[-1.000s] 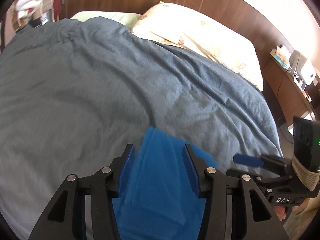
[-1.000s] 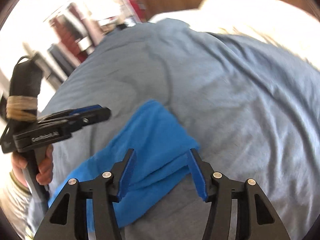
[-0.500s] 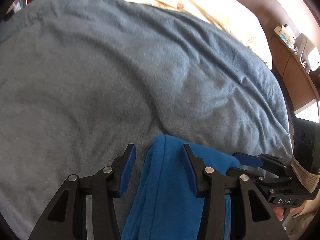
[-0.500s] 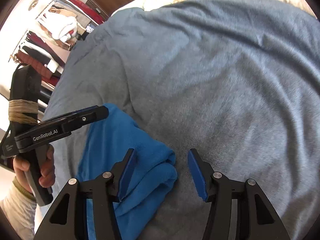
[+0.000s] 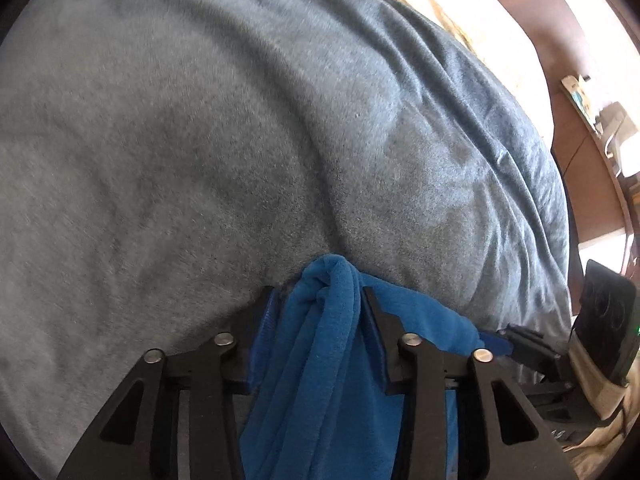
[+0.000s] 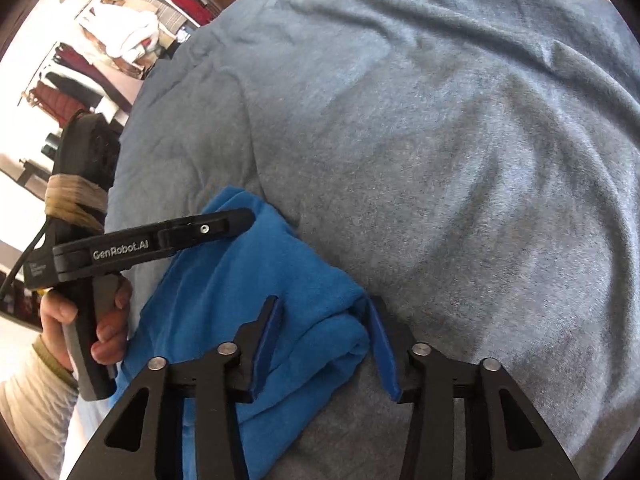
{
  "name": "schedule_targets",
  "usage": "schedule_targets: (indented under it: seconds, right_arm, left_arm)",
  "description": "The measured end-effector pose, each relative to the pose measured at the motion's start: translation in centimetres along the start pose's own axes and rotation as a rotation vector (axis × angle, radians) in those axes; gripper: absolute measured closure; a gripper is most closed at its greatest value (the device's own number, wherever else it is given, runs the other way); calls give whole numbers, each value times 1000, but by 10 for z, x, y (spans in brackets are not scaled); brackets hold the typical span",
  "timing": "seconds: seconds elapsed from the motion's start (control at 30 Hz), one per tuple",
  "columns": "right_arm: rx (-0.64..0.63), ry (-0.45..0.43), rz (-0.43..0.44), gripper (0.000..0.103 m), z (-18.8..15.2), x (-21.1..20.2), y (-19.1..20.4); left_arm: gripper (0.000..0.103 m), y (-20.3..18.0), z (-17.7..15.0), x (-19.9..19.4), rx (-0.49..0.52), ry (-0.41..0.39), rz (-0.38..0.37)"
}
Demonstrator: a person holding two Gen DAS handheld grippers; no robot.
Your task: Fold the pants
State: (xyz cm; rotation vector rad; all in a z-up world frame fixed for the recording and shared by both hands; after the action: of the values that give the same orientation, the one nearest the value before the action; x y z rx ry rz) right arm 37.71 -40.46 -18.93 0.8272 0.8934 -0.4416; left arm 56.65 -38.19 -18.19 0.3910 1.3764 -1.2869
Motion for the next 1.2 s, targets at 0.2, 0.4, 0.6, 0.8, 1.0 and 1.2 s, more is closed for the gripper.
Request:
schedule_targets:
  seconds: [0.2, 0.4, 0.6, 0.8, 1.0, 1.2]
  right_arm:
    - [-28, 6, 3, 73, 2, 2, 3]
    - [-79, -26, 21, 80, 6, -21, 16]
    - [-189, -91, 45, 81, 6, -62, 46]
    - [-351, -184, 49, 82, -8, -102, 87]
    - [-504, -254, 65, 82, -36, -133, 137]
    - [-654, -296, 61, 83, -83, -151, 183]
  left_arm:
    - [78, -8, 0, -3, -2, 0, 32]
    - [81, -23, -5, -37, 40, -98, 48]
    - [82, -36, -22, -87, 53, -237, 51]
    - [83, -39, -57, -148, 20, -394, 61]
    - [83, -37, -106, -197, -12, -491, 86]
    - [83, -26, -158, -227, -38, -537, 103]
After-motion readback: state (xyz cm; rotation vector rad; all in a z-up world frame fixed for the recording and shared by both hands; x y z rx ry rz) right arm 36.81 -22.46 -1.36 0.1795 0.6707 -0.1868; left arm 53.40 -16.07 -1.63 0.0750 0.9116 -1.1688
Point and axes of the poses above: each gripper's, at about its wrist camera, not at the fingertips, and x roughly the way its jaws point, y to its left, z to its top, the point moved 1 cm from there along x, roughly the way its jaws point, and after that the axes turned 2 degrees about -y, right-handed, at the moved point
